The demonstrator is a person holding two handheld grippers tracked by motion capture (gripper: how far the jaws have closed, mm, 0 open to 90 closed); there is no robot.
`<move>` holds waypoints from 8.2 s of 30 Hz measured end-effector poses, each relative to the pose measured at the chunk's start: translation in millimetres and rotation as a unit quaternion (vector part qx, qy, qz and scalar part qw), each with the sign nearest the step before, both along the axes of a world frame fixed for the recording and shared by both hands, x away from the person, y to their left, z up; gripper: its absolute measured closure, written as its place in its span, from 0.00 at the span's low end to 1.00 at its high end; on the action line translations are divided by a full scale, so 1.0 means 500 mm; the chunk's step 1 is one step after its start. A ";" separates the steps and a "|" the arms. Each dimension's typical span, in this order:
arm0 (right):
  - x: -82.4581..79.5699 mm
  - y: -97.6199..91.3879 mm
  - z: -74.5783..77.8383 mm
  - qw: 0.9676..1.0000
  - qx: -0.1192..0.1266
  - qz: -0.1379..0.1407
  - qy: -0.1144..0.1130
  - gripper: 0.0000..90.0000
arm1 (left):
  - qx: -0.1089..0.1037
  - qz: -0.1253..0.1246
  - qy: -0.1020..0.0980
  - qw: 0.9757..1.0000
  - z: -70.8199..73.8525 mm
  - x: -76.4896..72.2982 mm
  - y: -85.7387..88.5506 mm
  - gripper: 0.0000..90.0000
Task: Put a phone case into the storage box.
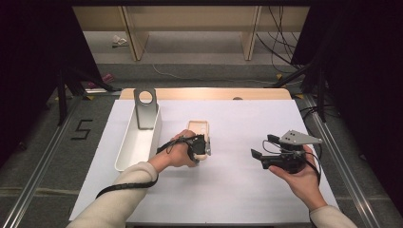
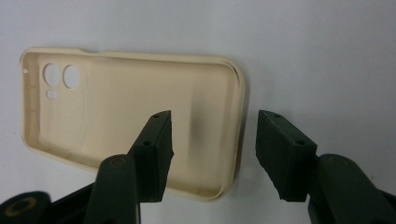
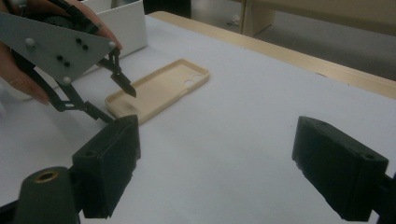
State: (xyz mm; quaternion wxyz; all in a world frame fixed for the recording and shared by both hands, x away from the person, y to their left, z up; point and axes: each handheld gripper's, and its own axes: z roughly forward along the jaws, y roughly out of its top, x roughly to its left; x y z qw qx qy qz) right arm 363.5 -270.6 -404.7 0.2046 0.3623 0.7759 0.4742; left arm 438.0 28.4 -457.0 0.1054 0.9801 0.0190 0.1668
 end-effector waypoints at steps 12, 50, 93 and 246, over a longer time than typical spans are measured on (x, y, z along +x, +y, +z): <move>-0.001 0.001 0.001 1.000 -0.001 0.002 0.000 0.18 | 0.009 0.000 0.009 1.000 -0.006 0.005 0.000 0.63; -0.001 0.000 0.000 1.000 0.000 0.002 -0.001 0.18 | 0.035 -0.027 0.053 0.998 -0.002 0.010 -0.009 0.95; 0.098 0.128 -0.016 0.998 0.020 0.024 0.054 0.19 | -0.069 -0.069 0.001 0.995 0.092 -0.156 0.003 0.98; 0.069 0.164 0.026 0.985 0.122 0.069 0.105 0.89 | -0.536 0.282 -0.023 0.795 0.164 -0.086 0.069 0.94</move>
